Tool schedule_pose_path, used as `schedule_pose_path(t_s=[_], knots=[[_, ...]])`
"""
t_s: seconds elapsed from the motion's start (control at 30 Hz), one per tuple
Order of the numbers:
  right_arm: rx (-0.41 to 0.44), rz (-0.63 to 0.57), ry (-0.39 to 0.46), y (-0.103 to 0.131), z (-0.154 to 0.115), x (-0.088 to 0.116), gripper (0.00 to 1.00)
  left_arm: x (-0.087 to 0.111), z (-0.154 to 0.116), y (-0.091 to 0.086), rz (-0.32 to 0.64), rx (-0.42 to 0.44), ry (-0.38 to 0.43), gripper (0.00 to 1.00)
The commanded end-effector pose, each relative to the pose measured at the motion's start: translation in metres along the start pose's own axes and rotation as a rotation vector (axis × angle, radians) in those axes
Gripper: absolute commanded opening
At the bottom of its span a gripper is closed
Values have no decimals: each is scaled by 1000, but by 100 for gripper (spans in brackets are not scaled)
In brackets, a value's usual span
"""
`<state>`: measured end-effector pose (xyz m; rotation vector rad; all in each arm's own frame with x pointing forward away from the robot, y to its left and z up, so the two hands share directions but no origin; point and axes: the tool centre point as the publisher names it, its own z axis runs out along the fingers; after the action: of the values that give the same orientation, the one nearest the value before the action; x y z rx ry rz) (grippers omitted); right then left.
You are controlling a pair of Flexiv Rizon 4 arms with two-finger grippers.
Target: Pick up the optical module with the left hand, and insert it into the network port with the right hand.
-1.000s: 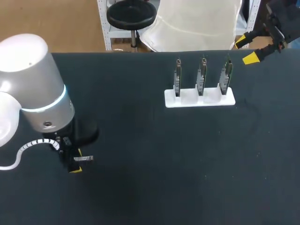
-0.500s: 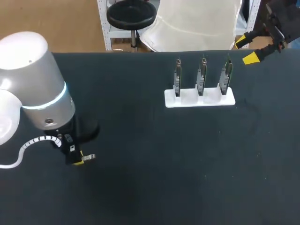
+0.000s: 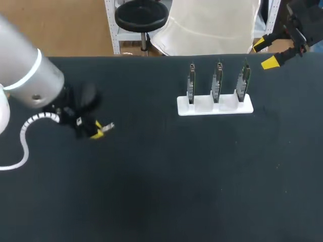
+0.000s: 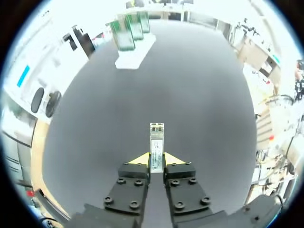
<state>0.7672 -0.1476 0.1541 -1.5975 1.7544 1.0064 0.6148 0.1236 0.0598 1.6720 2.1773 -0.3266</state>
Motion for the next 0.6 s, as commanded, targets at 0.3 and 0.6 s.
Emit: schedule_pose_path(t_s=[0.3,0.6], knots=[[5,-1,0,2,0,0,100,-75,-12,33,76,7,-191,0],[5,-1,0,2,0,0,100,-97,-24,43,102,-7,-253,0]])
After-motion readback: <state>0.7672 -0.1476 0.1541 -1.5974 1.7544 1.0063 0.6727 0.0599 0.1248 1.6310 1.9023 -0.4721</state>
